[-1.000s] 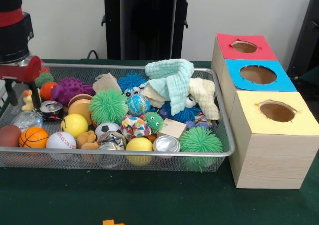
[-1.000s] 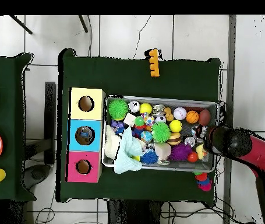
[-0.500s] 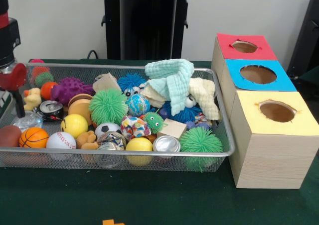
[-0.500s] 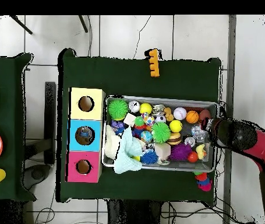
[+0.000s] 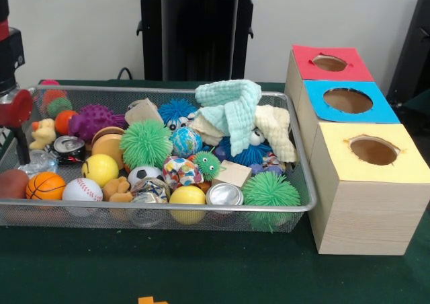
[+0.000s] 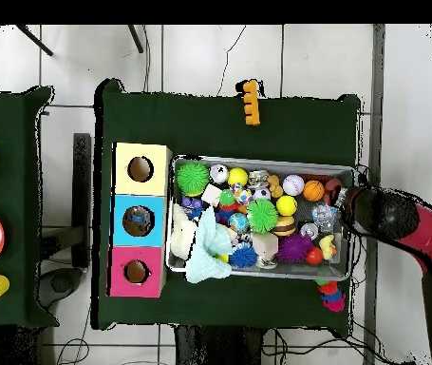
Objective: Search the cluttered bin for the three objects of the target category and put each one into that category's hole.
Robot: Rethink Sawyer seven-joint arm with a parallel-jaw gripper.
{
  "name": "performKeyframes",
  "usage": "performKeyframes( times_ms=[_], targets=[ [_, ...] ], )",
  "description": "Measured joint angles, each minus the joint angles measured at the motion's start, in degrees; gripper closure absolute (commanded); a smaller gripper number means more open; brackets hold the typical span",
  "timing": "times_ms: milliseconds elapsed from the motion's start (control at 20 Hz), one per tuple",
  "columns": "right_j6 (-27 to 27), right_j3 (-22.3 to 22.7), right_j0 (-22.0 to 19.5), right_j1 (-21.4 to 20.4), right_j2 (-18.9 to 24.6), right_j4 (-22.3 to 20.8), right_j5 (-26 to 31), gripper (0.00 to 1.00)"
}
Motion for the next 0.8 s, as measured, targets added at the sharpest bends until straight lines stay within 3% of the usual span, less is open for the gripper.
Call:
performKeyframes(
  times_ms=[800],
  targets=[
    [0.0, 3.3, 0.1, -2.9, 0.0, 0.0, 0.0, 0.00]
  ],
)
